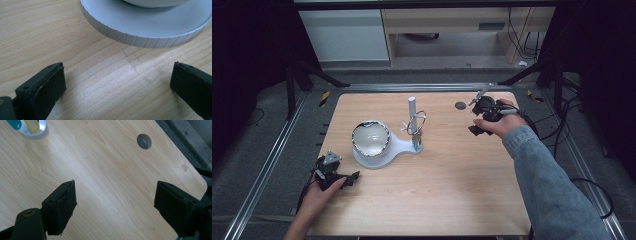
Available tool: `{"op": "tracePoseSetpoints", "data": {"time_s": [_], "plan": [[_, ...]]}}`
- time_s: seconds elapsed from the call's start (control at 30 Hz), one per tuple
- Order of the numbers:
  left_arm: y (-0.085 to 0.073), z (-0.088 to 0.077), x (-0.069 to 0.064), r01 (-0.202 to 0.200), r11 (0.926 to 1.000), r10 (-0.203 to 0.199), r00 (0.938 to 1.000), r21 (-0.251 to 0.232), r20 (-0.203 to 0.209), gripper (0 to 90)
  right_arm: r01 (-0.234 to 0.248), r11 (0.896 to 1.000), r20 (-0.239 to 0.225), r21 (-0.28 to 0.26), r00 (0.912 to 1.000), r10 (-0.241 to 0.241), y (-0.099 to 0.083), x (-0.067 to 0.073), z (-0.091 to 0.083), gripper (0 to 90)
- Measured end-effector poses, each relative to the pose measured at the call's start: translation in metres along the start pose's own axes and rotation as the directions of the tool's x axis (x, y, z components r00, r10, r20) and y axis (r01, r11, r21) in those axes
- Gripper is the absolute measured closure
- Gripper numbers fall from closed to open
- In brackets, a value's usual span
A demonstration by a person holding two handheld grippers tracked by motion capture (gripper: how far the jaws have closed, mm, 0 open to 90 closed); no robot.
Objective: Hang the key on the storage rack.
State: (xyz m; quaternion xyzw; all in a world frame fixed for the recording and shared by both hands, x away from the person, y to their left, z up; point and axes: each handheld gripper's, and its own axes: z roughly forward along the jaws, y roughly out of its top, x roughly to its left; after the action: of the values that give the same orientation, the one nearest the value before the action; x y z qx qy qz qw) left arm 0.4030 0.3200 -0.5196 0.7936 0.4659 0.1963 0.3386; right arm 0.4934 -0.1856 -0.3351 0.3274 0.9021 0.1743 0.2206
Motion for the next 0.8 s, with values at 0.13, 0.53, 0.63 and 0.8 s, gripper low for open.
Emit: {"op": "tracePoseSetpoints", "data": {"time_s": [0.13,0.53,0.63,0.8], "plan": [[0.000,0.000,0.000,0.000,1.0000,0.000,1.0000,0.000,0.000,0.0,-0.011,1.000,0.000,-0.006,0.9999,0.011,-0.016,0.003,0.006,19.1],[0.000,0.000,0.000,0.002,1.0000,-0.002,1.0000,0.000,-0.001,0.0,-0.034,0.999,-0.032,-0.002,0.9989,0.034,-0.058,0.019,0.028,19.3],[0.000,0.000,0.000,0.002,1.0000,-0.002,1.0000,0.000,-0.001,0.0,-0.042,0.999,-0.044,0.000,0.9981,0.042,-0.067,0.023,0.034,19.3],[0.000,0.000,0.000,0.003,1.0000,-0.003,1.0000,-0.002,-0.001,0.0,-0.059,0.998,-0.070,0.003,0.9958,0.059,-0.085,0.030,0.048,19.3]]}}
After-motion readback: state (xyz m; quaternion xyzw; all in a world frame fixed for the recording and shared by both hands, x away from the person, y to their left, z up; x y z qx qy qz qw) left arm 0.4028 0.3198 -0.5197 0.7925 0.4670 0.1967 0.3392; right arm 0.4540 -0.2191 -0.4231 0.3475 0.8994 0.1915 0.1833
